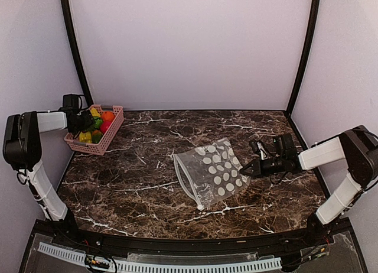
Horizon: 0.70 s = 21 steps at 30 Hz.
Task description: Open the zip-top bag and remove the fake food
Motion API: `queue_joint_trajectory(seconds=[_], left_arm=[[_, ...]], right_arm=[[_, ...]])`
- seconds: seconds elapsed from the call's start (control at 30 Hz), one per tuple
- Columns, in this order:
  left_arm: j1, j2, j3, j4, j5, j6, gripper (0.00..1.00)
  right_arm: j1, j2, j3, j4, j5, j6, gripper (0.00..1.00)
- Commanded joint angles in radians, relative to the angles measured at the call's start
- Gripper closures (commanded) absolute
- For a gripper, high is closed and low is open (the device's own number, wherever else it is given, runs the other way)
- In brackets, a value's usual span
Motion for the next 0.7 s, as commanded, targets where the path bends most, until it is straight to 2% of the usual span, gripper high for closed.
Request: queue_joint_trajectory(seconds=[0.0, 0.43, 0.67], left_arm=[[0.008, 0.005, 0.043, -0.056, -0.038, 0.002, 0.17], [0.006, -0.082, 0.024, -0.075, 0.005, 0.018, 0.03], [-0.078, -0.183, 0.046, -0.135, -0.001, 0.083, 0.01]], right_arm=[[-0.007, 0.01, -0.013, 0.027, -0.015, -0.01, 1.0], [0.015, -0.006, -0.009, 0.032, -0.022, -0.002, 1.0], [0.081, 0.003, 0.02, 0.04, 0.001, 0.023, 1.0]])
